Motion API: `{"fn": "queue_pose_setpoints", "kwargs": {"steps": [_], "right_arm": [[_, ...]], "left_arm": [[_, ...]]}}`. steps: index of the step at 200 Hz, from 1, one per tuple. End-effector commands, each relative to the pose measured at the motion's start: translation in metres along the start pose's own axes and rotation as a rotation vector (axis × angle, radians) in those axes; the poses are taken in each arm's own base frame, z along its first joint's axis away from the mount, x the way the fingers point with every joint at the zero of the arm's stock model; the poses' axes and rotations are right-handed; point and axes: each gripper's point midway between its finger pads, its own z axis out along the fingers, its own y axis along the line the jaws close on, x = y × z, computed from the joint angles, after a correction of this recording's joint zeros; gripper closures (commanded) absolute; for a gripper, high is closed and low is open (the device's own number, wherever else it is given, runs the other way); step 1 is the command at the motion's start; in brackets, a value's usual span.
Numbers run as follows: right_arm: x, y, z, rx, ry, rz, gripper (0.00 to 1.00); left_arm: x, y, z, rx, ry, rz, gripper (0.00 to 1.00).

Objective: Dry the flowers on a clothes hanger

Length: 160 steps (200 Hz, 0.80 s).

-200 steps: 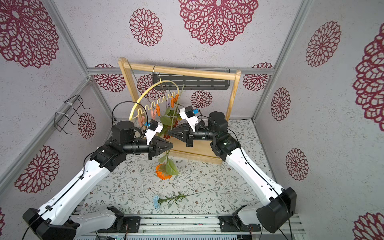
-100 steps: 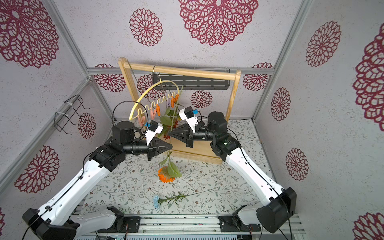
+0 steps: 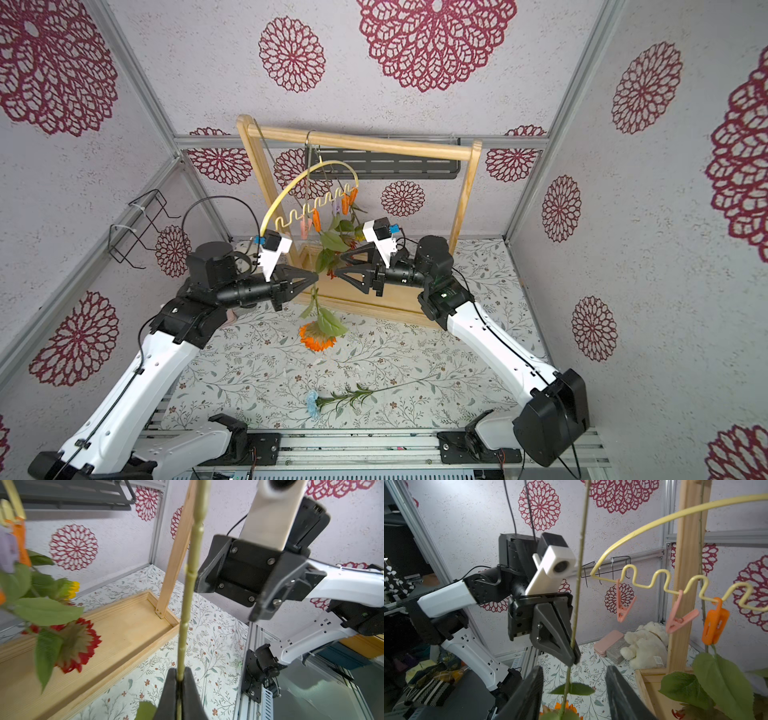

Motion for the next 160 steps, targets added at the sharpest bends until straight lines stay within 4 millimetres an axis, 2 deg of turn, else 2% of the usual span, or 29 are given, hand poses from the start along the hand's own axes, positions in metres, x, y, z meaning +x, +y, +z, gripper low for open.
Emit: {"fn": "queue_pose_setpoints", "kwargs": {"steps": [1,20,60,89,107,133,160], "right_arm": [[-0.045,-0.001,-0.005,0.066,-0.166,-0.047,0.46],[-0.041,-0.017,-0.001,0.135,-0.184,-0.023,0.46],[-0.035,-0.044,0.011,0.232,-0.227,0.037,0.43],[-0.028,-0.052,0.023,0.24,-0.24,0.056,0.41],[-0.024,-0.06,0.03,0.267,-0.239,0.058,0.4],[-0.018,-0.071,0.04,0.316,-0.221,0.04,0.39],[-0.014,-0.084,0.049,0.37,-0.21,0.03,0.38]], "left_arm": [[-0.015,-0.019,-0.031,-0.021,-0.059,0.093,1.0],[-0.012,-0.019,-0.053,-0.116,-0.045,0.113,1.0],[-0.023,0.011,-0.098,-0.452,-0.075,0.004,1.0],[-0.022,0.032,-0.128,-0.656,-0.114,-0.063,1.0],[-0.017,0.046,-0.146,-0.786,-0.072,-0.137,1.0],[-0.003,0.068,-0.163,-0.948,0.022,-0.18,1.0],[0.008,0.1,-0.169,-1.07,0.015,-0.21,1.0]]}}
